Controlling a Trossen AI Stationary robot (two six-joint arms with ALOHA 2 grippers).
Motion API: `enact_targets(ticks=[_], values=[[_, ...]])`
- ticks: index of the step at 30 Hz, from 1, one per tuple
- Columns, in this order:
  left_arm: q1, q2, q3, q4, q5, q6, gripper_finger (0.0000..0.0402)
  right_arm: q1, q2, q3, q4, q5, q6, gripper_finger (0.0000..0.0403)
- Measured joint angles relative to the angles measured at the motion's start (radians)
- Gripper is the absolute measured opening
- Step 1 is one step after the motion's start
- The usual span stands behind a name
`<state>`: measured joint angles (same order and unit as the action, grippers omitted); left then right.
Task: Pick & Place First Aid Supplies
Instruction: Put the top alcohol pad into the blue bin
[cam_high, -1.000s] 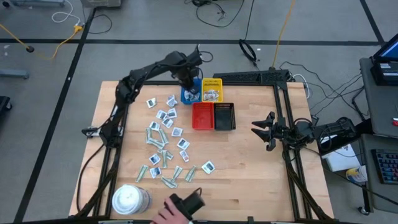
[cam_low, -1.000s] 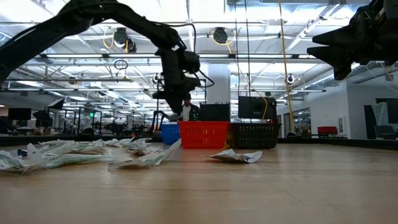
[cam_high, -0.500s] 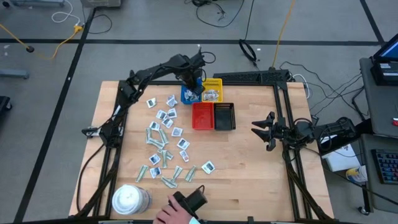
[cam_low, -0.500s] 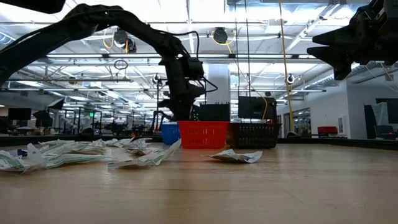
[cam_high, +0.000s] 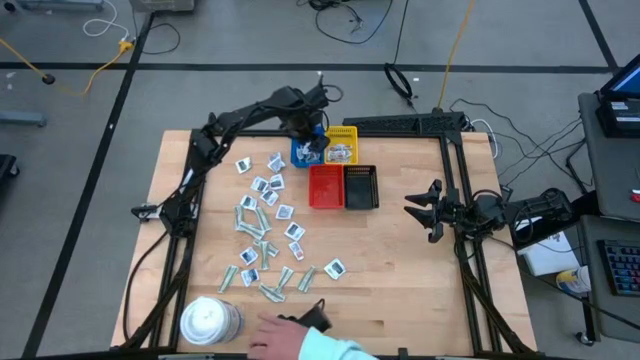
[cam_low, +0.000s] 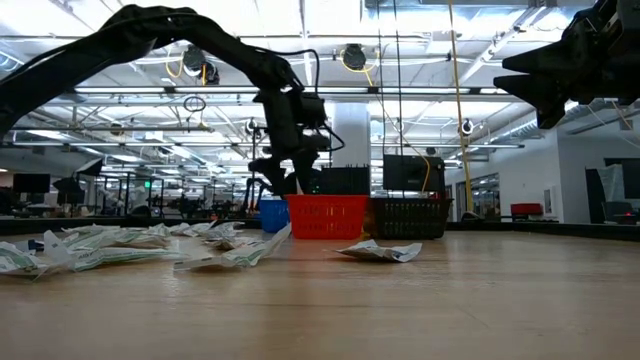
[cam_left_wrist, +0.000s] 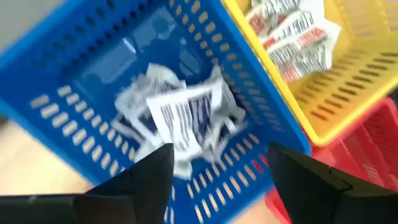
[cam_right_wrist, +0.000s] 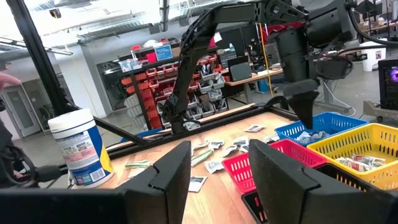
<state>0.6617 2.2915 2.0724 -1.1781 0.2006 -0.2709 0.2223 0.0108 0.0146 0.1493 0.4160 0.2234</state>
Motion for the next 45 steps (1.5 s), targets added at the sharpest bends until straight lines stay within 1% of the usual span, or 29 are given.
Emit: enact_targets(ticks=[4,13,16,19,22,25,29,33,39,45], values=[[0.001,-0.03,0.0,-0.049,0.01,-0.019,0.0264,0.0,0.0,0.0,0.0,0.0,0.0,0.0155],[-0.013,-0.122,-0.003,-0.137,-0.011,-0.072,0.024,0.0,0.0,0.0,0.0,0.0,0.0,0.0155],[-0.036,-0.137,-0.023,-0.169,-0.014,-0.08,0.0234,0.0,0.0,0.0,0.0,0.0,0.0,0.0155],[-0.065,-0.167,-0.069,-0.175,-0.015,-0.108,0.0229,0.0,0.0,0.0,0.0,0.0,0.0,0.0155],[-0.099,-0.227,-0.173,-0.132,-0.015,-0.143,0.0228,0.0,0.0,0.0,0.0,0.0,0.0,0.0155],[-0.142,-0.306,-0.317,-0.056,-0.013,-0.179,0.0231,0.0,0.0,0.0,0.0,0.0,0.0,0.0155],[-0.216,-0.426,-0.487,0.031,-0.008,-0.238,0.0234,0.0,0.0,0.0,0.0,0.0,0.0,0.0155],[-0.297,-0.525,-0.631,0.079,-0.009,-0.307,0.0234,0.0,0.0,0.0,0.0,0.0,0.0,0.0155],[-0.42,-0.647,-0.817,0.094,-0.015,-0.462,0.0234,0.0,0.0,0.0,0.0,0.0,0.0,0.0155],[-0.544,-0.724,-0.932,0.107,-0.015,-0.611,0.0234,0.0,0.0,0.0,0.0,0.0,0.0,0.0155]])
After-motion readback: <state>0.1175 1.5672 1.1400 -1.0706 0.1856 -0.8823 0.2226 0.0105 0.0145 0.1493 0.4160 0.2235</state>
